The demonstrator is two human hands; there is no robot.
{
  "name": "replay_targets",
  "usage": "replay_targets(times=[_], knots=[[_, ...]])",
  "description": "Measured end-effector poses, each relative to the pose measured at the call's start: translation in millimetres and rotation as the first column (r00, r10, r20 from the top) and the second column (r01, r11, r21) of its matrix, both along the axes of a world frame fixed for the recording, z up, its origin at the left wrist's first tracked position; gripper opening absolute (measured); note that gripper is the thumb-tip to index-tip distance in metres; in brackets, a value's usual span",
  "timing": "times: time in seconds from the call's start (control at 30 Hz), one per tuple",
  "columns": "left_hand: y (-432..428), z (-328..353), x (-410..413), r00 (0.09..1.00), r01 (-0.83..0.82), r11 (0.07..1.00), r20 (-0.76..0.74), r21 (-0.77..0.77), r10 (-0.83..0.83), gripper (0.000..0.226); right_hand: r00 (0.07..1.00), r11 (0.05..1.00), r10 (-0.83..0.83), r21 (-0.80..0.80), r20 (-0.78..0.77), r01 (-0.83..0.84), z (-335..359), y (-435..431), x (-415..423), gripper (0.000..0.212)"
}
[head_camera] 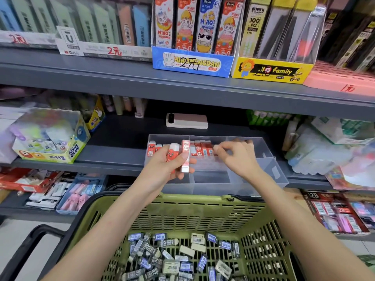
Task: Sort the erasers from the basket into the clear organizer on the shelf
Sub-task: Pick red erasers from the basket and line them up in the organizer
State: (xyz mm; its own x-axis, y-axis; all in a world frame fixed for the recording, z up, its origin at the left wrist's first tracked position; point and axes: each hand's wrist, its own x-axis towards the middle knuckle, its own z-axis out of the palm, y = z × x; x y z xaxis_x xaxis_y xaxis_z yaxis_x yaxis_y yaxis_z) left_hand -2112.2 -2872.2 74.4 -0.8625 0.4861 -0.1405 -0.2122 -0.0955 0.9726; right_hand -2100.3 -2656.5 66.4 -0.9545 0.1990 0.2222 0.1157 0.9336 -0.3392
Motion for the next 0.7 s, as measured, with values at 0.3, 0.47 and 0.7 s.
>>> replay_targets(times=[0.3, 0.47, 0.7], knots=[[15.0, 4.4, -0.4, 0.991, 0.096, 0.994, -0.086, -0.052, -0.1, 0.022, 0.962, 0.52, 0.257, -0.825, -0.098, -0.223, 35.0, -40.3, 26.3, 0.017], [22.6, 8.2, -3.6, 0.998, 0.057, 0.998, 0.003, -0.038, -0.057, 0.032, 0.929, 0.773, 0.363, -0.534, -0.069, -0.342, 38.5, -32.4, 36.9, 0.017], [34.5, 11.9, -4.9, 0.988, -0.06, 0.98, 0.154, 0.191, 0.031, 0.022, 0.963, 0.917, 0.265, -0.298, -0.049, -0.267, 34.8, -22.0, 41.5, 0.009]])
